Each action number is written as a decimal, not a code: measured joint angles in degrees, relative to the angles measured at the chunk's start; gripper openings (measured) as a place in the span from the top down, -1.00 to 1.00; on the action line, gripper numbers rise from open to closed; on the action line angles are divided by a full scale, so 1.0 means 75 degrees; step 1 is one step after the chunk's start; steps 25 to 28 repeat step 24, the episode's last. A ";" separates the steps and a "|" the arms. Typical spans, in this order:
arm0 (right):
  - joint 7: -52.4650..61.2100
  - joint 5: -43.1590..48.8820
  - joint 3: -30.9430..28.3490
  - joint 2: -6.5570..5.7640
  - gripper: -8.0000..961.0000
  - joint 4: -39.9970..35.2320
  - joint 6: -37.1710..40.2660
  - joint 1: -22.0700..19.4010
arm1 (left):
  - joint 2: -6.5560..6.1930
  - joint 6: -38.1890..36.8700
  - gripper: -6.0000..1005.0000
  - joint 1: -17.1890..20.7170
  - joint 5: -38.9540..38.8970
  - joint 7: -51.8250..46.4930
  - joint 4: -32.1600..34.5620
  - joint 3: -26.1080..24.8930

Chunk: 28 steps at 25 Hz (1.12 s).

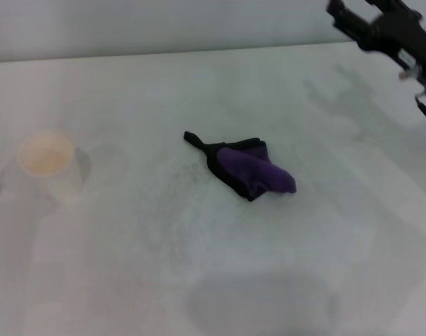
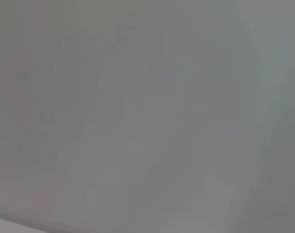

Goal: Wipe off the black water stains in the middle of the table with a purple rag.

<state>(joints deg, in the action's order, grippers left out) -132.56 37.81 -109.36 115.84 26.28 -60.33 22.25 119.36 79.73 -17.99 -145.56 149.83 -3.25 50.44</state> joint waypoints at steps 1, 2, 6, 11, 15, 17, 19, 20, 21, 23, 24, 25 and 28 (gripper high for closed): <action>-0.0457 -0.0191 0.0002 0.0007 -0.82 -0.0215 0.0072 0.0030 | 0.0000 -0.0003 -0.75 -0.0001 -0.0003 0.0012 0.0000 0.0000; -0.0967 -0.0406 0.0004 0.0018 -0.82 -0.0481 0.0183 0.0075 | 0.0000 -0.0005 -0.75 -0.0001 -0.0005 0.0016 0.0001 0.0000; -0.1966 -0.0902 0.0004 0.0041 -0.82 -0.1105 0.0891 0.0190 | 0.0001 -0.0013 -0.75 -0.0007 -0.0108 0.0031 0.0000 -0.0008; -0.2053 -0.0980 -0.0032 0.0046 -0.82 -0.1227 0.1380 0.0184 | 0.0031 -0.0025 -0.76 -0.0063 -0.0458 0.0034 -0.0017 -0.0011; -0.2063 -0.1101 -0.0064 0.0047 -0.82 -0.1232 0.1422 0.0142 | 0.0031 -0.0030 -0.76 -0.0093 -0.0481 0.0036 -0.0027 -0.0011; -0.2066 -0.1168 -0.0068 0.0044 -0.82 -0.1238 0.1425 0.0137 | 0.0028 -0.0077 -0.76 -0.0106 -0.0483 0.0034 -0.0022 -0.0011; -0.2068 -0.1180 -0.0072 0.0037 -0.82 -0.1242 0.1427 0.0137 | 0.0032 -0.0182 -0.76 -0.0127 -0.0486 0.0016 -0.0014 -0.0011; -0.2069 -0.1180 -0.0073 0.0031 -0.82 -0.1242 0.1427 0.0138 | 0.0035 -0.0243 -0.76 -0.0145 -0.0486 0.0005 -0.0014 -0.0011; -0.2070 -0.1181 -0.0074 0.0027 -0.82 -0.1242 0.1427 0.0138 | 0.0036 -0.0313 -0.76 -0.0173 -0.0487 -0.0004 -0.0017 -0.0011; -0.2072 -0.1184 -0.0076 0.0023 -0.82 -0.1242 0.1427 0.0138 | 0.0036 -0.0399 -0.76 -0.0207 -0.0489 -0.0016 -0.0020 -0.0011; -0.2072 -0.1184 -0.0076 0.0023 -0.82 -0.1242 0.1428 0.0138 | 0.0036 -0.0415 -0.76 -0.0217 -0.0489 -0.0019 -0.0018 -0.0011; -0.2072 -0.1184 -0.0076 0.0023 -0.82 -0.1242 0.1428 0.0138 | 0.0036 -0.0415 -0.76 -0.0217 -0.0489 -0.0019 -0.0018 -0.0011; -0.2072 -0.1184 -0.0076 0.0023 -0.82 -0.1242 0.1428 0.0138 | 0.0036 -0.0415 -0.76 -0.0217 -0.0489 -0.0019 -0.0018 -0.0011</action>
